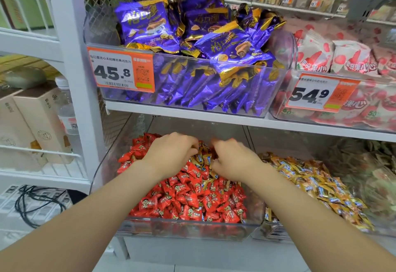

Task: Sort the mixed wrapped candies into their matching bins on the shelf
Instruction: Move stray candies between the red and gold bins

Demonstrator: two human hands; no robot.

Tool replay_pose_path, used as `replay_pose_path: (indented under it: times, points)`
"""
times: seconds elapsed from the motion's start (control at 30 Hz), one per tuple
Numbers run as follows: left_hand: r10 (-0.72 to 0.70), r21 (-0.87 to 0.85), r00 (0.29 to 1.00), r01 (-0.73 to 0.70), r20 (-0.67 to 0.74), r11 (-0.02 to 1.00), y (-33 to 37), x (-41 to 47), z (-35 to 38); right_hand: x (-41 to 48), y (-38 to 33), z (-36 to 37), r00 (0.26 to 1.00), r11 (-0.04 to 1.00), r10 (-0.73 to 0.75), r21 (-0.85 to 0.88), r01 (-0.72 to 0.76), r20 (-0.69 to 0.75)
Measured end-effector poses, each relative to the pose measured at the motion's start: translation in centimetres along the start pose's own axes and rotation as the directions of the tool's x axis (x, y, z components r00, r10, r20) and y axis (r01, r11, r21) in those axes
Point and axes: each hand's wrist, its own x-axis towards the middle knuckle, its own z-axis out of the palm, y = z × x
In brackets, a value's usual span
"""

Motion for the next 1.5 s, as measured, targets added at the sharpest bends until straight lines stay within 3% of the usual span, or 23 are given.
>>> replay_pose_path:
  times: [0.13,0.27,0.43,0.53,0.7,0.8,0.9,1.07,1.2,1.33,1.5]
  points:
    - [-0.007,0.025,0.99,0.003,0.14,1.0,0.4,1.9,0.9,0.7,0.4,0.8,0.986,0.996,-0.048,-0.065,0.059,0.16]
    - [0.071,0.051,0.939,-0.094,0.337,0.994,-0.9,2.4,1.8,1.3,0.7,1.3,0.973,0.996,-0.089,0.007,0.09,0.215]
    - [0.075,0.096,0.937,-0.114,0.341,0.989,-0.6,2.0,2.4,1.9,0.7,1.8,0.98,0.996,-0.093,0.026,0.09,0.176]
    - [0.01,0.105,0.96,-0.041,0.28,0.994,-0.2,1.7,2.5,2.2,1.0,2.1,0.99,0.994,-0.076,0.081,0.067,0.115]
    - [-0.073,-0.113,0.991,0.085,0.109,0.99,-1.1,1.5,0.4,1.6,0.9,0.2,0.995,0.915,0.013,0.403,0.026,-0.095]
    - [-0.2,-0.349,0.979,0.201,0.04,0.915,-1.2,1.0,-0.8,0.7,0.4,-0.7,0.977,0.769,0.153,0.639,-0.023,-0.148]
    - [-0.324,-0.492,0.946,0.296,0.031,0.819,-1.1,0.1,-1.5,-1.4,-0.5,-1.6,0.975,0.583,0.223,0.804,-0.116,-0.021]
    - [-0.388,-0.669,0.919,0.331,0.07,0.665,0.4,-1.3,-1.8,-4.3,-1.2,-2.3,0.969,0.524,0.243,0.833,-0.176,0.051]
    - [-0.469,-0.759,0.88,0.354,0.072,0.546,2.3,-2.1,-1.7,-6.6,0.3,-3.6,0.958,0.36,0.271,0.913,-0.193,0.096]
    - [-0.534,-0.76,0.844,0.386,0.061,0.523,3.0,-1.5,-1.2,-8.9,2.9,-4.2,0.93,0.342,0.36,0.918,-0.202,0.071]
    - [-0.519,-0.811,0.838,0.418,0.17,0.41,5.5,-1.4,-1.2,-10.3,5.0,-3.8,0.917,0.38,0.391,0.894,-0.237,0.077]
